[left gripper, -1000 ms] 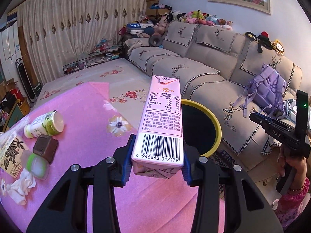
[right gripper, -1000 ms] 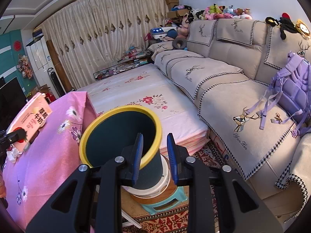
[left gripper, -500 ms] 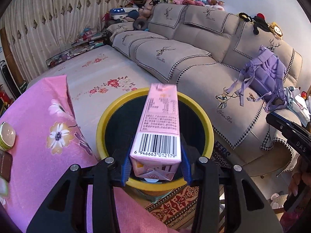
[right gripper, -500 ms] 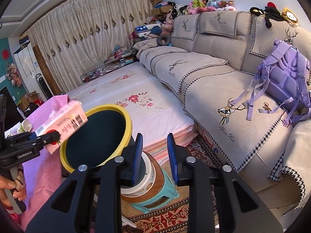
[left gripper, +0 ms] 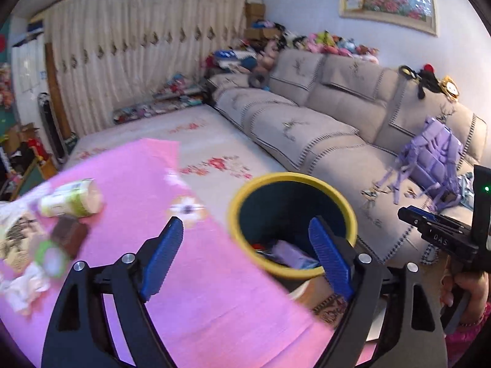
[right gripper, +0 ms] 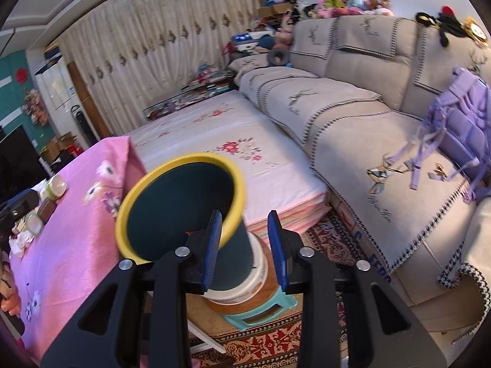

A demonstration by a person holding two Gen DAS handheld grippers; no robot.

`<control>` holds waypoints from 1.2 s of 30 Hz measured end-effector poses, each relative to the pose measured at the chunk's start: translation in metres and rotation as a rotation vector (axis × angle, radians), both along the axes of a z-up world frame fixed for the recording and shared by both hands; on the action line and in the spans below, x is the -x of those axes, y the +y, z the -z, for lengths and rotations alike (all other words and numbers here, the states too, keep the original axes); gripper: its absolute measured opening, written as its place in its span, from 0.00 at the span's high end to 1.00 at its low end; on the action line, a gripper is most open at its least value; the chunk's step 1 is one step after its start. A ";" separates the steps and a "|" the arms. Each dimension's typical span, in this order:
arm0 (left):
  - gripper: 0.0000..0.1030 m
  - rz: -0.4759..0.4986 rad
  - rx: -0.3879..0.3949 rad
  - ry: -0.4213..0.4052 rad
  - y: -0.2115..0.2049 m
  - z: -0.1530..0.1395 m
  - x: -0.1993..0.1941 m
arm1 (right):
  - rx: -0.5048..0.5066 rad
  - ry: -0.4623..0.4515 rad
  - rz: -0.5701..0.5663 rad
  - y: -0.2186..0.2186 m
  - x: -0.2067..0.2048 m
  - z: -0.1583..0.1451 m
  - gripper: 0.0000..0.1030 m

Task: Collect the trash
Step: 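Carry the milk carton over the bin and open the left tool, then move the right tool toward the clear green-lidded container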

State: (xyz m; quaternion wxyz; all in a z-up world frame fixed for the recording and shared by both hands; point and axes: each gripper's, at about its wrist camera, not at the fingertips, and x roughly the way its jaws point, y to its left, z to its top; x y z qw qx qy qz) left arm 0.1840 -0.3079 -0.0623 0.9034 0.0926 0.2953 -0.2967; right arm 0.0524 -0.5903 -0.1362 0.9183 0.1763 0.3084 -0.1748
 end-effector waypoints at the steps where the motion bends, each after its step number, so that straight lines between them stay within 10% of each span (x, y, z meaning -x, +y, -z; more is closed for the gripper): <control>1: 0.16 -0.031 0.000 -0.015 0.018 -0.004 0.003 | 0.004 0.001 -0.026 0.011 -0.007 -0.002 0.71; 16: 0.13 -0.543 0.019 -0.072 0.263 0.001 0.038 | 0.002 0.005 -0.499 0.222 -0.127 -0.036 0.64; 26: 0.13 -0.562 0.075 -0.037 0.318 0.016 0.040 | 0.050 0.035 -0.789 0.355 -0.213 -0.035 0.53; 36: 0.13 -0.553 0.091 0.011 0.327 0.032 0.037 | 0.224 0.096 -0.909 0.389 -0.257 -0.006 0.39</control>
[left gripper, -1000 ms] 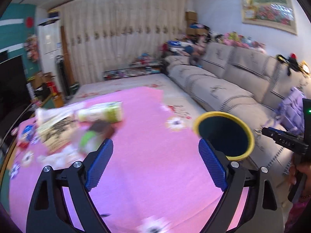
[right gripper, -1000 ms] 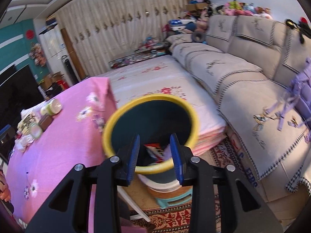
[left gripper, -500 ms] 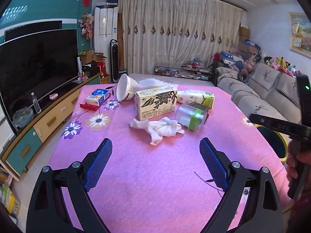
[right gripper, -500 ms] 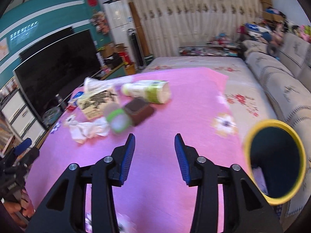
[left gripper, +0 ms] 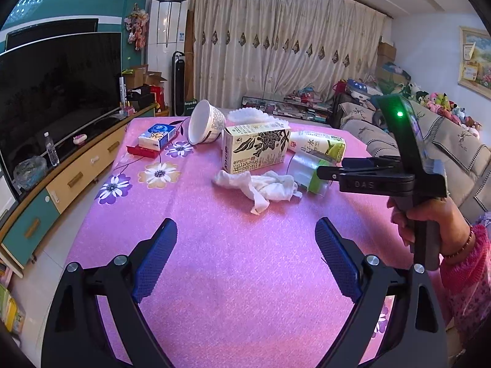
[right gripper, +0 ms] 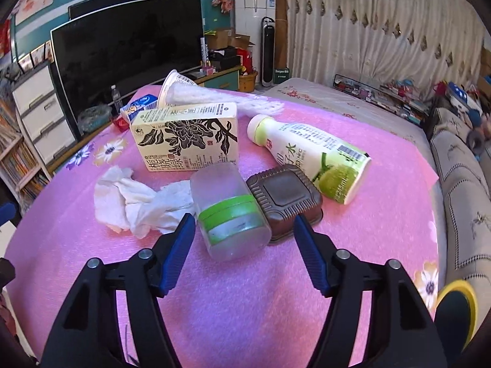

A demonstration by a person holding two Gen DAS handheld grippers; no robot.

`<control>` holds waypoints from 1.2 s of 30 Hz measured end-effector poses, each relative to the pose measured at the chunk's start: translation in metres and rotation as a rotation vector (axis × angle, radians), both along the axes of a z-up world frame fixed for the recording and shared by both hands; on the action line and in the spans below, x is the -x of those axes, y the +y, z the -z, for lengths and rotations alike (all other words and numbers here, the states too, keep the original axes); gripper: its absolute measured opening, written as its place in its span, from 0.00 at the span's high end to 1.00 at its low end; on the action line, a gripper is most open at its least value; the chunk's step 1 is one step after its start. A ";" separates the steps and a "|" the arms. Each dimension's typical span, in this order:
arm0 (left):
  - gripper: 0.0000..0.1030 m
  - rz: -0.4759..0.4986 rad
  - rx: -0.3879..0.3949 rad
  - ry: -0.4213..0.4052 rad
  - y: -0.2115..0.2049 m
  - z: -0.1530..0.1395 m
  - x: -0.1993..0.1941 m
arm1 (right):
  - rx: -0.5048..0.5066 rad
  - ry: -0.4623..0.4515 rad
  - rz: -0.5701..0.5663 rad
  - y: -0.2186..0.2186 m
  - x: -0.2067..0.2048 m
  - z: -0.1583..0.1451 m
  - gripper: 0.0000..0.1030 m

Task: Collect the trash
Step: 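Move the right tool toward the clear green-lidded container, then grasp the clear container with the right tool and drop it in the bin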

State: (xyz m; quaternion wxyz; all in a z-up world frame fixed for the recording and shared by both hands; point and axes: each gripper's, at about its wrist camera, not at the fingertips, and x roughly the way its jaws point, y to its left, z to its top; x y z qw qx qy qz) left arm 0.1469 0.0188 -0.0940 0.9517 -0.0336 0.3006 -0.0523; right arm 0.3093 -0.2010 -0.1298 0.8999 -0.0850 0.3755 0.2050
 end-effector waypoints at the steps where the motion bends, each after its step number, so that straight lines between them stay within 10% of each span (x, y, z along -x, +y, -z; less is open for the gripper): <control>1: 0.13 0.002 -0.001 0.001 0.000 0.001 0.000 | 0.003 0.000 -0.007 0.001 -0.002 0.002 0.39; 36: 0.13 0.003 0.013 0.020 -0.003 0.013 -0.001 | -0.080 0.048 0.008 -0.011 0.015 0.001 0.51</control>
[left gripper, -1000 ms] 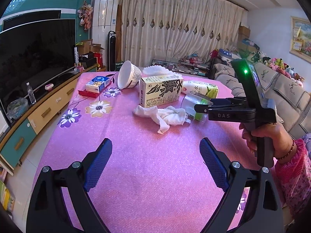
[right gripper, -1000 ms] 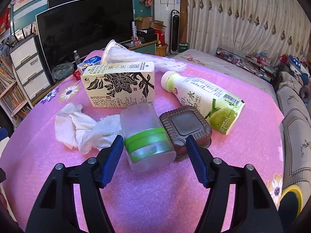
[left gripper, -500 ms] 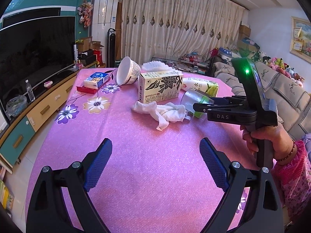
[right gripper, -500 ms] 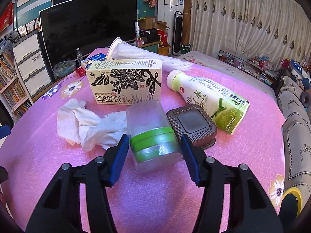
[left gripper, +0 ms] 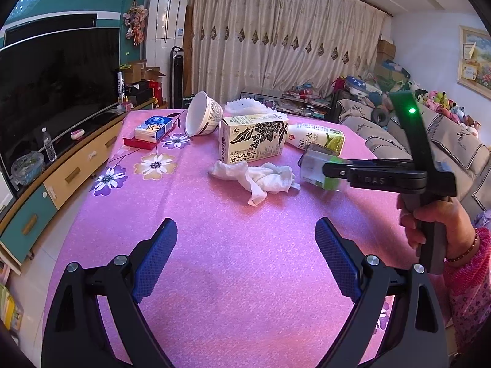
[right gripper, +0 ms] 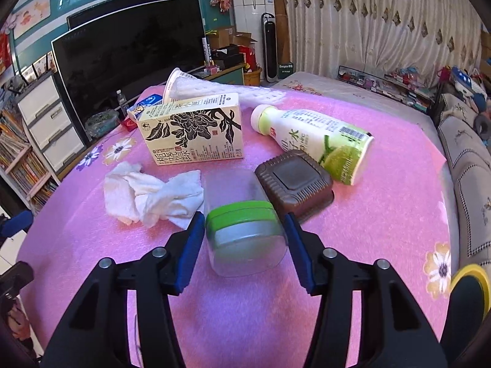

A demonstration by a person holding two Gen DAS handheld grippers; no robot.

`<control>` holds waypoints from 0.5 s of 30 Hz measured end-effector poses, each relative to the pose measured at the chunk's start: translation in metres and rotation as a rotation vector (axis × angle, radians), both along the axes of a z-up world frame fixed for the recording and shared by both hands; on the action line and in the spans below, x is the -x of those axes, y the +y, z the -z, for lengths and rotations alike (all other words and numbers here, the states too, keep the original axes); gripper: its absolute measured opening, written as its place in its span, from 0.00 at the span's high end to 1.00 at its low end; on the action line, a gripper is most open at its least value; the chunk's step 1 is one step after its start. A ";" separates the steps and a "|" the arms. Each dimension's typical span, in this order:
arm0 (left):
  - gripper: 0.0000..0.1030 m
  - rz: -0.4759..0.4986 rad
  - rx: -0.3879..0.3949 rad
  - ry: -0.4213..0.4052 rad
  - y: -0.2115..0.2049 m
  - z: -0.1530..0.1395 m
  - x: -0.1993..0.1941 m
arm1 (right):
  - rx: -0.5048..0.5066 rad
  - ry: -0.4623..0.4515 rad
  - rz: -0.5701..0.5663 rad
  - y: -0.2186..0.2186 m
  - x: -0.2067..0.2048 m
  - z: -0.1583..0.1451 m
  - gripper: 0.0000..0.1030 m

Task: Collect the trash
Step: 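Grasp the clear container with the right tool and drop it in the bin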

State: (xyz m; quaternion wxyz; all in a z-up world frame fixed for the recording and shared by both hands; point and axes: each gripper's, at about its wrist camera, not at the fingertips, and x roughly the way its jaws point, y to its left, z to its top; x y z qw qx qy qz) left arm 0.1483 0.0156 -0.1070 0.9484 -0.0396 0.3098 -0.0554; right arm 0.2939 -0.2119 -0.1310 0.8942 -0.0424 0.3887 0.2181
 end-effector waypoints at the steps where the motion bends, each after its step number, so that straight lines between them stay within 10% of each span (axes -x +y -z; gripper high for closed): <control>1: 0.13 0.001 0.000 0.001 0.000 0.001 0.000 | -0.009 0.004 0.006 -0.004 0.005 -0.003 0.51; 15: 0.13 0.032 -0.015 0.003 -0.015 0.001 0.002 | -0.134 -0.022 0.062 -0.054 0.063 -0.040 0.51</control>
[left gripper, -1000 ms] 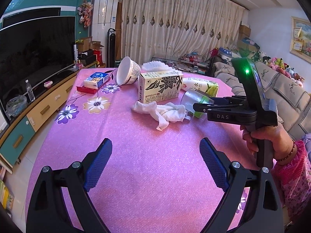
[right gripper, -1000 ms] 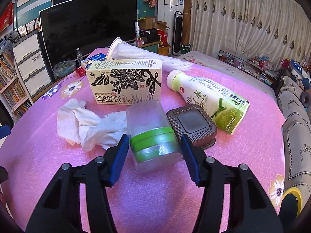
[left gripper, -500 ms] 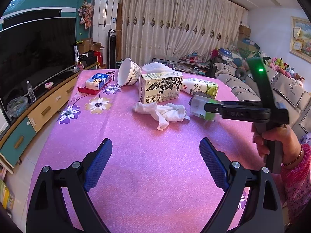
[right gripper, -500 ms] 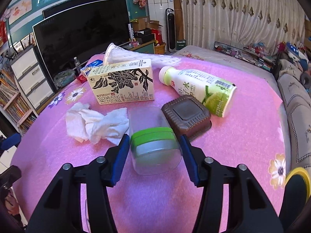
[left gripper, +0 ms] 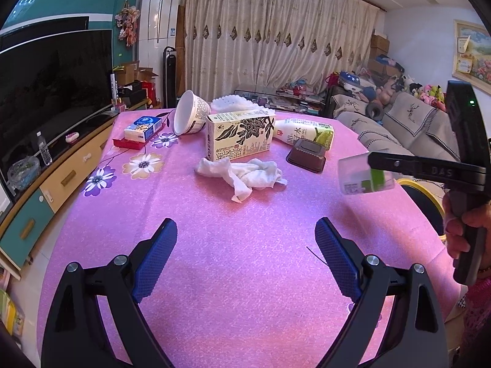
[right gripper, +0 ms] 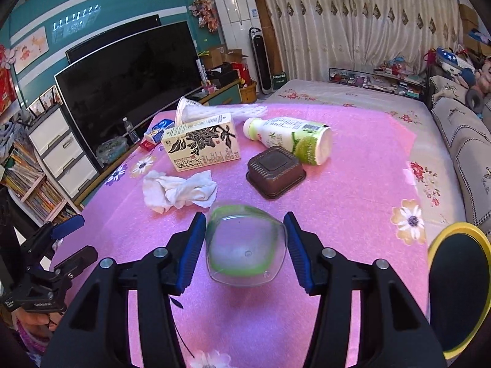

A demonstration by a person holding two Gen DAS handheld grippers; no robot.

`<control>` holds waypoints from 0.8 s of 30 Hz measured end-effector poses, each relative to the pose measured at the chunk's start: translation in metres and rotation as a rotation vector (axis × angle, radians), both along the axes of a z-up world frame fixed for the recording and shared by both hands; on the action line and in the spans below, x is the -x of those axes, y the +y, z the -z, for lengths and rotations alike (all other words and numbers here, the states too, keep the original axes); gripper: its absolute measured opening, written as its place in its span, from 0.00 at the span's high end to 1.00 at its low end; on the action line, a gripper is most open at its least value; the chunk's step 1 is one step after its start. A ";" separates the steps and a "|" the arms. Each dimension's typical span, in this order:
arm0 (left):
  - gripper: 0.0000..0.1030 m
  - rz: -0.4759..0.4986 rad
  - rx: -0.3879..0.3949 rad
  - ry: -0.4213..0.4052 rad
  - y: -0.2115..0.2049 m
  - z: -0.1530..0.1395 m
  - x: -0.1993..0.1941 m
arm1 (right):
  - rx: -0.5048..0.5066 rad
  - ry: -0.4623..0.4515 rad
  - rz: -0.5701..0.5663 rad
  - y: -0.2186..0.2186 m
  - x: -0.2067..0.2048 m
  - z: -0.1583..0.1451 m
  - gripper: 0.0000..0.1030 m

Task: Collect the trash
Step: 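Grasp the clear container with the right tool and drop it in the bin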

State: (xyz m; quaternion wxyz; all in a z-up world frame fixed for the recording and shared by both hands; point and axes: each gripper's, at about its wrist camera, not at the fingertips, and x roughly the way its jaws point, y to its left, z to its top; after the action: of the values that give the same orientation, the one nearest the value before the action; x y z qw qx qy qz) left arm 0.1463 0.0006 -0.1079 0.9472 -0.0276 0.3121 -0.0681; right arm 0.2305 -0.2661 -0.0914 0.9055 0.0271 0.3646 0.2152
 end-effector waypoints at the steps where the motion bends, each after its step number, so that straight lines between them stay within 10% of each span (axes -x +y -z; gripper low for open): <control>1: 0.13 0.002 -0.002 -0.001 -0.001 -0.001 0.000 | -0.005 -0.005 0.009 -0.006 0.004 -0.002 0.51; 13: 0.13 0.036 -0.024 0.008 -0.022 -0.002 -0.003 | 0.025 -0.032 0.385 -0.145 0.033 -0.002 0.51; 24: 0.13 0.075 -0.071 0.025 -0.053 -0.004 -0.010 | 0.108 0.088 0.652 -0.239 0.026 0.061 0.51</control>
State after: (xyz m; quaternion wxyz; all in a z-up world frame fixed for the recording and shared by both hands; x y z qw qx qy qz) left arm 0.1566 -0.0520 -0.1043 0.9404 0.0170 0.3268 -0.0923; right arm 0.2046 -0.5056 -0.1523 0.9102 0.1034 0.3864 -0.1071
